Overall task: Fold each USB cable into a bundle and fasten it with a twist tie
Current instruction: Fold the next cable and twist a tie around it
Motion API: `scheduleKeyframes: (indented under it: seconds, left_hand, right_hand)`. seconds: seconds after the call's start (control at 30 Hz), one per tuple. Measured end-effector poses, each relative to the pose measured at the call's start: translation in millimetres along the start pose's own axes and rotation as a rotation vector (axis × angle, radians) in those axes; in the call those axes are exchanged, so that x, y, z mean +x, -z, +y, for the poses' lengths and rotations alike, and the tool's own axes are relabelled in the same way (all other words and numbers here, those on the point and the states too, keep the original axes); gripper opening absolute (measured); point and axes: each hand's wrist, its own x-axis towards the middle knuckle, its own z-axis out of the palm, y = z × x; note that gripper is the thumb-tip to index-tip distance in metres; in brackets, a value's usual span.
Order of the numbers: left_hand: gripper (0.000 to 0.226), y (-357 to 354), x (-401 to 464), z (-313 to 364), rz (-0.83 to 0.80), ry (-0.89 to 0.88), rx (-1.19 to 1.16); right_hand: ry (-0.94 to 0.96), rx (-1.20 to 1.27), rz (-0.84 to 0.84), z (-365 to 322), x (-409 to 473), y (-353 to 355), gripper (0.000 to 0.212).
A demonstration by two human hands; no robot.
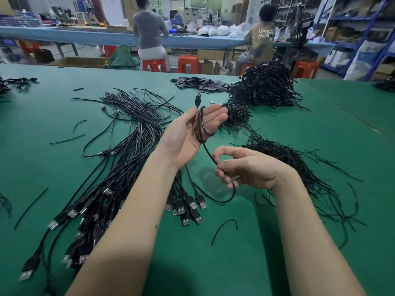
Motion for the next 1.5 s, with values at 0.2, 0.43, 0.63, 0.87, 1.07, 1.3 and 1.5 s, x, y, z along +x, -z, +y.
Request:
scheduleKeyframes:
  seconds: [0.2, 0.43, 0.63, 0.87, 1.07, 1.3, 1.5]
  left_hand:
    - [0.052, 5.7, -8.0, 2.8, -0.108, 0.147, 0.284]
    - [0.050, 6.9, -2.1, -9.4, -0.091, 0.285, 0.861]
    - [0.042, 5.0, 10.4, -23.4, 0.174, -0.043, 0.714]
    - [0.050, -1.7, 7.0, -9.1, 0.152, -0.103, 0.016]
    - [0.042, -11.1, 9.3, -19.6, 0.337, -0.238, 0.248]
    - [0.044, -5.2, 10.7, -22.7, 0.390, -0.243, 0.212]
    - [0.042, -5.9, 9.5, -23.1, 0.390, -0.161, 0.176]
  right_hand:
    - [0.053, -0.162, 0.545, 2.5, 4.0, 16.6, 0.031]
    - [0.256, 0.289, 0.587, -23.5, 5.7, 9.7, 0.010]
    - [0.391, 0.205, 0.376, -34.5, 9.9, -20.2, 0.022]
    - [0.212, -0.014, 0.167, -18.5, 10.7, -20.8, 0.019]
    - [0.228, 0.044, 0.231, -15.1, 15.1, -20.6, 0.018]
    - [0.259, 0.112, 0.298, -15.2, 18.0, -20.0, 0.014]
    - [0.274, 0.069, 0.342, -12.8, 20.0, -19.9, 0.015]
